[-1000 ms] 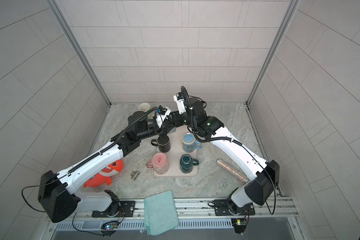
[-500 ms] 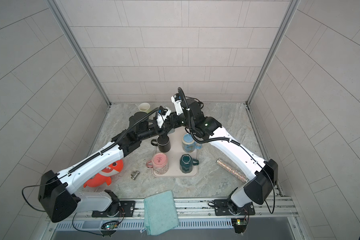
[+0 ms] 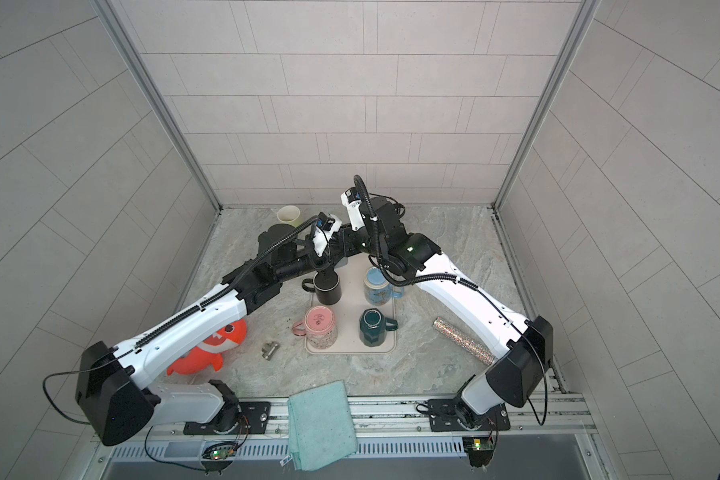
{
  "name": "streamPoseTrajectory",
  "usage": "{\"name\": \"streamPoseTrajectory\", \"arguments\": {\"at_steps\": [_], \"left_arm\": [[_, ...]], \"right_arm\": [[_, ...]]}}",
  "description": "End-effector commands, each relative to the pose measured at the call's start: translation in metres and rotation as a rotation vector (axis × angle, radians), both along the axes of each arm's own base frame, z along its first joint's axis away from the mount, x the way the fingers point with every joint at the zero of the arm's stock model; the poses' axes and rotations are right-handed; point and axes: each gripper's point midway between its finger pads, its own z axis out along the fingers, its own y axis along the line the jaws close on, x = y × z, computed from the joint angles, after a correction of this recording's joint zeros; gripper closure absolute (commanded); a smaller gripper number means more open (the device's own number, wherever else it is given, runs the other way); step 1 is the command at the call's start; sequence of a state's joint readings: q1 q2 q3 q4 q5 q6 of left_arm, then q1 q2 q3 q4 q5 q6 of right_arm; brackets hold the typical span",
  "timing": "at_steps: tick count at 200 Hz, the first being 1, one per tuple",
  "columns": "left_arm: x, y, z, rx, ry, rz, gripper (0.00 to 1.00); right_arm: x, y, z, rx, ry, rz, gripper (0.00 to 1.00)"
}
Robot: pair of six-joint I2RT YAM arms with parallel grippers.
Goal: Turn the mug right side up
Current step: 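Open the left gripper and pull it back while the right gripper carries the mug away, then lower the grey mug upright onto the table far corner, open right gripper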
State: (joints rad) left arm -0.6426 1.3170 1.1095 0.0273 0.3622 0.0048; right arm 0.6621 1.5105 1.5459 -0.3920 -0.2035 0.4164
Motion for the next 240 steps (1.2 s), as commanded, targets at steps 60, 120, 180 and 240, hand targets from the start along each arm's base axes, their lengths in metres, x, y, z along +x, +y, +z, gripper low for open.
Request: {"name": "streamPoseTrajectory", "arguments": {"at_steps": [60,120,180,240], "left_arm": [[-0.016,0.019,0.12,-0.187,-0.295,0.024,0.79],[-0.016,0.029,0.118,-0.17,-0.276,0.07,0.76],[0.002,0.083,0.103,-0.064,-0.158,0.359,0.66],[0.015,0.14,0.089,-0.181,0.046,0.47,0.59]], "right_arm": [[0.011,-0.025,-0.038,-0.133,0.045,-0.078,1.0],[0.033,-0.039,-0.023,-0.091,-0.001,-0.113,1.0],[0.092,-0.08,0.004,0.018,-0.079,-0.154,1.0],[0.171,-0.122,-0.01,0.138,-0.151,-0.215,1.0]]}}
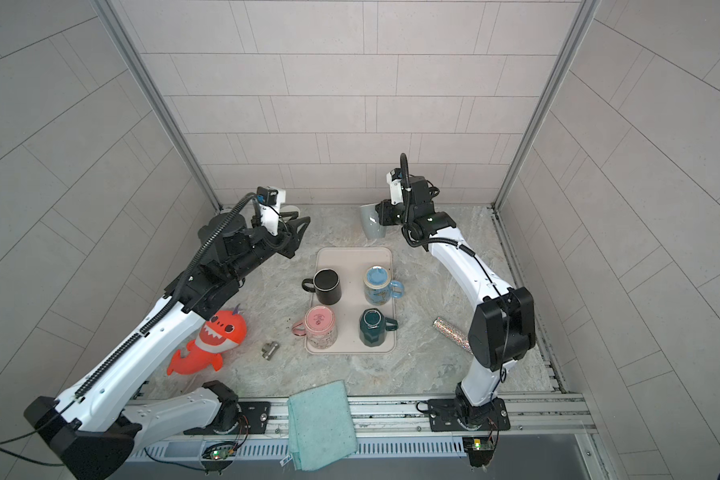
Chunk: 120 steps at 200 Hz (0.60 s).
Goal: Turn the mug right side up
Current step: 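Lower the grey mug upright onto the table far corner, open right gripper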
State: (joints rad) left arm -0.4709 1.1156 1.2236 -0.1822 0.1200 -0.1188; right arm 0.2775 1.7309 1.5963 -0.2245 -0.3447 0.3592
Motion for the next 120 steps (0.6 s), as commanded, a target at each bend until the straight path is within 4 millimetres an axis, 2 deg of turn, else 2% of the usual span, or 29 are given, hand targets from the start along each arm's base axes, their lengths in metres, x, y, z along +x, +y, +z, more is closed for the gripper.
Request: {"name": "streamPoseTrajectory", "arguments": {"at_steps": [1,32,60,84,120], "left_arm": [[-0.003,0.021,0.006,-0.099,0.069,0.031,0.59],[0.001,0.036,0.001,-0.141,0.113,0.049,0.57],[0.006,0.041,-0.006,-0.143,0.139,0.058,0.57],[0.013,0.043,-0.01,-0.165,0.153,0.061,0.57],[0.022,0.045,-0.02,-0.191,0.178,0.062,0.57]], "right_arm": [[0.033,-0.006,0.034,0.112,-0.167,0.015,1.0],[0.072,-0.036,0.005,0.172,-0.231,-0.052,1.0],[0.093,-0.045,-0.022,0.135,-0.268,-0.086,1.0],[0.099,-0.051,-0.038,0.14,-0.313,-0.112,1.0],[0.097,-0.064,-0.055,0.09,-0.373,-0.17,1.0]]}}
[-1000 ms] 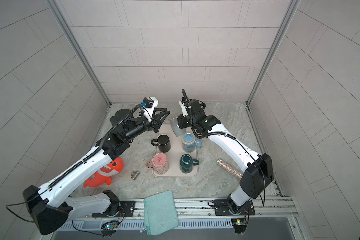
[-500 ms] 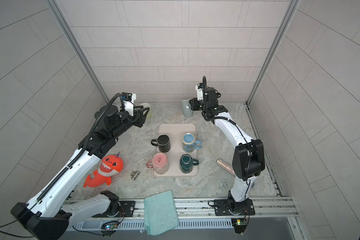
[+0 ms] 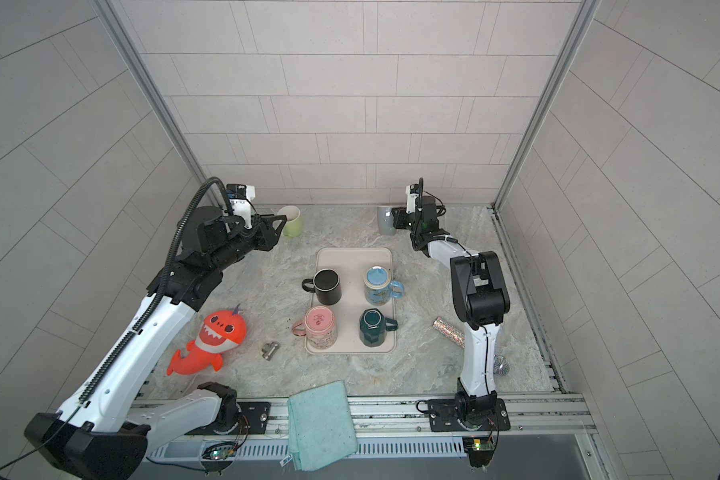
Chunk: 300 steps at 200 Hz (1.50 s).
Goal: Turn the mug right side up
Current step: 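Lower the grey mug upright onto the table far corner, open right gripper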
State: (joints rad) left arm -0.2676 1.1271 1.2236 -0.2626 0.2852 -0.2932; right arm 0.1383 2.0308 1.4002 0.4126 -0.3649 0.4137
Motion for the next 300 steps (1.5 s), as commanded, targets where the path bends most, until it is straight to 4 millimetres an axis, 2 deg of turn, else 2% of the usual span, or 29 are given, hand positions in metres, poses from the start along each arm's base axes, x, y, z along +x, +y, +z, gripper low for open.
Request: {"name": "streamPoseTrajectory", "arguments": {"at_steps": [1,64,151,237,300], "left_arm": [[0.004,-0.001,0.002,-0.043,-0.003,-0.012,0.57],[0.008,-0.001,-0.008,-0.054,0.013,-0.015,0.57],[0.008,0.002,-0.018,-0.059,0.032,-0.012,0.57],[0.012,0.003,-0.023,-0.072,0.043,-0.012,0.57],[0.013,0.003,-0.024,-0.08,0.041,-0.02,0.57]], "right_arm": [[0.008,-0.006,0.059,-0.009,-0.258,-0.044,1.0],[0.002,-0.03,0.031,-0.099,-0.28,-0.165,1.0],[-0.005,-0.058,0.007,-0.192,-0.298,-0.306,1.0],[-0.012,-0.073,-0.015,-0.227,-0.298,-0.38,1.0],[-0.019,-0.067,-0.031,-0.243,-0.273,-0.379,1.0]]}}
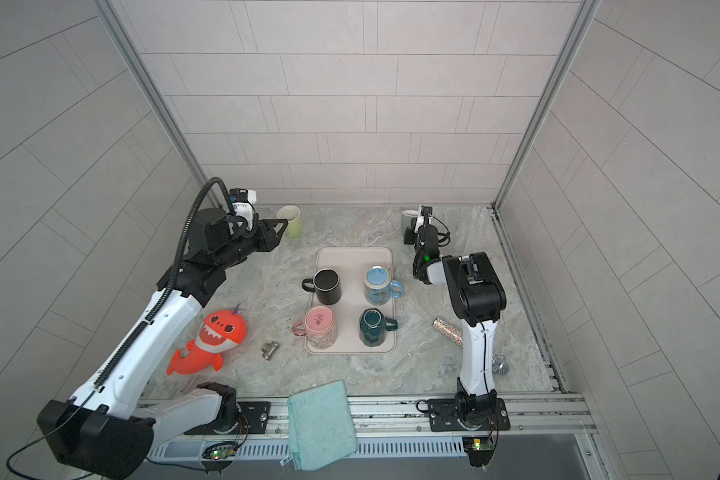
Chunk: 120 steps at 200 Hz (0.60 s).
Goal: Turn the mug right side up
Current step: 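Lower the grey mug upright onto the table far corner, open right gripper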
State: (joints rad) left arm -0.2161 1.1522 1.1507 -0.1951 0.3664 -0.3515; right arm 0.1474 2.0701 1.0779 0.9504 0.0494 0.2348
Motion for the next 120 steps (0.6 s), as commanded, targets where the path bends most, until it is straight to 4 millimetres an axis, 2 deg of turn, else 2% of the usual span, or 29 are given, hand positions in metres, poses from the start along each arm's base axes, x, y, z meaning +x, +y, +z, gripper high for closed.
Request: {"name": "streamPoseTrajectory", "arguments": {"at_steps": [1,24,70,98,120], "left_arm": [[0.001,0.0,0.003,-0.017,-0.02,-0.008,0.57],[0.001,-0.001,0.003,-0.018,-0.022,-0.01,0.57],[-0.003,0.0,0.003,-0.02,-0.027,-0.012,0.57],[-0.005,0.0,0.004,-0.019,-0.03,-0.013,0.57],[-0.006,0.001,0.004,-0.018,-0.034,-0.014,0.56]], "right_arm": [[-0.001,0.002,0.01,-0.015,-0.057,-0.016,1.0],[-0.003,0.002,0.006,-0.024,-0.048,-0.023,1.0],[-0.008,0.004,0.001,-0.033,-0.034,-0.025,0.83],[-0.01,0.004,-0.002,-0.035,-0.027,-0.032,0.76],[-0.012,0.004,-0.006,-0.038,-0.016,-0.041,0.76]]}}
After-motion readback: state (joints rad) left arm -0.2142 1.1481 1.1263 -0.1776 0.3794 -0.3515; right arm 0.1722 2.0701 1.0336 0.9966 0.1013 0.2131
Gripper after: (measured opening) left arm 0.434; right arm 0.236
